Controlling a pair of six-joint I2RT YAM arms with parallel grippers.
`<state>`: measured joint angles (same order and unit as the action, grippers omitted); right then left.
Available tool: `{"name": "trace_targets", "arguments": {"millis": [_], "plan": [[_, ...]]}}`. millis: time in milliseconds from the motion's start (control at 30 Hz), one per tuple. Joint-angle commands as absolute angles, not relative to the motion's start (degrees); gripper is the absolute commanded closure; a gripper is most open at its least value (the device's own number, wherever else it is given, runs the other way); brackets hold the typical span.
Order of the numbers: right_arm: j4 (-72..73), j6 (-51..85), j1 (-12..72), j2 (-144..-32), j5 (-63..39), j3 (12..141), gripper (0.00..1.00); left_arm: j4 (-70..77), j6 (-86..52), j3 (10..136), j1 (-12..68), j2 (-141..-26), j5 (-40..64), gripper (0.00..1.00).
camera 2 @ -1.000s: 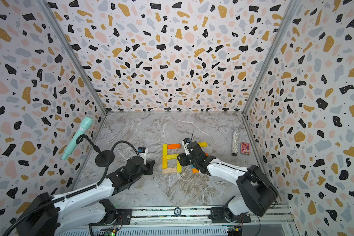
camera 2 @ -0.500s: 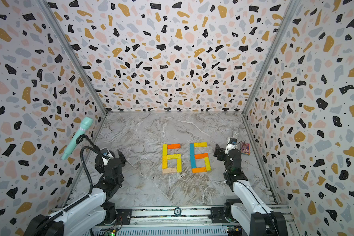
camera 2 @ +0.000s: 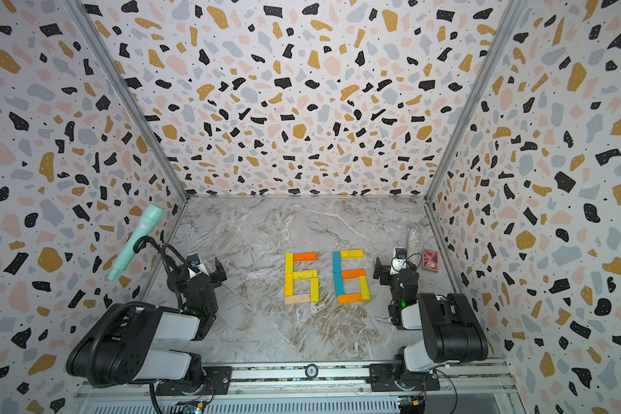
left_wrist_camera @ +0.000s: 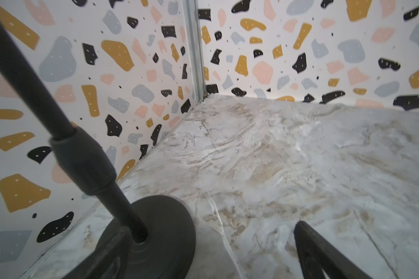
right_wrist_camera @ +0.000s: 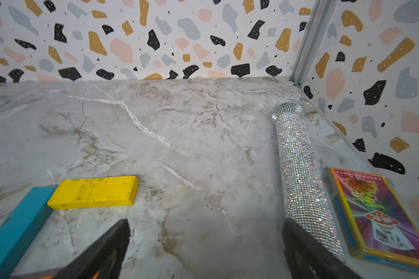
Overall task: Assemble the number 6 with building blocks
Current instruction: Reset both arms
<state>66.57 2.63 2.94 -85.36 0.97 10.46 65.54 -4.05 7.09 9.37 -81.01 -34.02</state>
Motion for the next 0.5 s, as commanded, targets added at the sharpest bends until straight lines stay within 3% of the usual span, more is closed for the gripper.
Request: {"name": "trace_targets", "arguments": {"millis": [0, 67, 467], "plan": [[70.34, -0.53, 4.88, -85.19, 3.3, 12.3, 0.01, 69.36, -3.74, 8.89, 8.63, -79.83, -32.66, 0.0], [69.8, -0.53, 4.65, -85.08, 2.92, 12.46, 0.01, 74.03, -3.34, 7.46, 8.61, -80.89, -32.66, 0.01], [69.33, -0.37, 4.57, -85.12, 2.61, 12.63, 0.01, 70.13, -3.47, 8.44, 8.53, -79.71, -32.41, 0.0]]}}
